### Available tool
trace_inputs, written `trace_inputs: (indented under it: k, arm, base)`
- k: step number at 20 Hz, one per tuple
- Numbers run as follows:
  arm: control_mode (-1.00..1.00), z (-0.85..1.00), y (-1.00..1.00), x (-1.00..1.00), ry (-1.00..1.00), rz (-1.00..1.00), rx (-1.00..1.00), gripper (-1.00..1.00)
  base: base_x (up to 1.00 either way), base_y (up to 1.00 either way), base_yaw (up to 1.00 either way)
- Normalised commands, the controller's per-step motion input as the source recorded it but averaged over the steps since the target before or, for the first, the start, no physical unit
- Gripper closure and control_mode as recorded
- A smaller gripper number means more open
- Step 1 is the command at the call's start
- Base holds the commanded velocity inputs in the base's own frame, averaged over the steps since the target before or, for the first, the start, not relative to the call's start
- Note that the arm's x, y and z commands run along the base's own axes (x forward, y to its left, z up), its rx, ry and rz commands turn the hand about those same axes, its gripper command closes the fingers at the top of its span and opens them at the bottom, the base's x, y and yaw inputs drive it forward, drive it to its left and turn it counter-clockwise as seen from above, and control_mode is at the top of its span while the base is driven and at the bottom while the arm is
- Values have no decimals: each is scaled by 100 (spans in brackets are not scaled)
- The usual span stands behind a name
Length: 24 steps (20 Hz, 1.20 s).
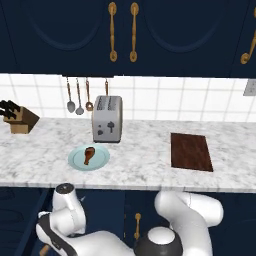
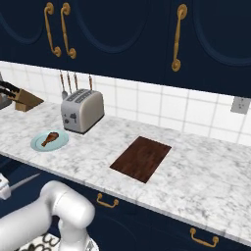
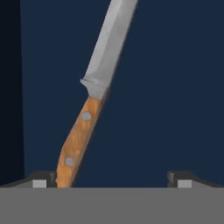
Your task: Pick up the knife from the drawer and place it on the cutting board. Then place the meat from the plate to the cutting board.
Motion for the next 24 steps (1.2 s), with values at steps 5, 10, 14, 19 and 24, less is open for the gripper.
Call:
trace_inputs:
  k: [5,10,14,19,24]
  arm:
    - [-100,-15,29,64,6,-13,-6,-100]
    - [-100,-50,9,38,8,-1,-10,-100]
    - [-100,-44,11,44,10,0,-7,-100]
    - [-100,-80,15,-10,-2,0,-4,-100]
    - [-100,-88,1,-35,-6,-1,-1,-100]
  base:
    - [0,0,0]
    - [0,0,0]
    - [0,0,0]
    - [0,0,0]
    - [0,0,0]
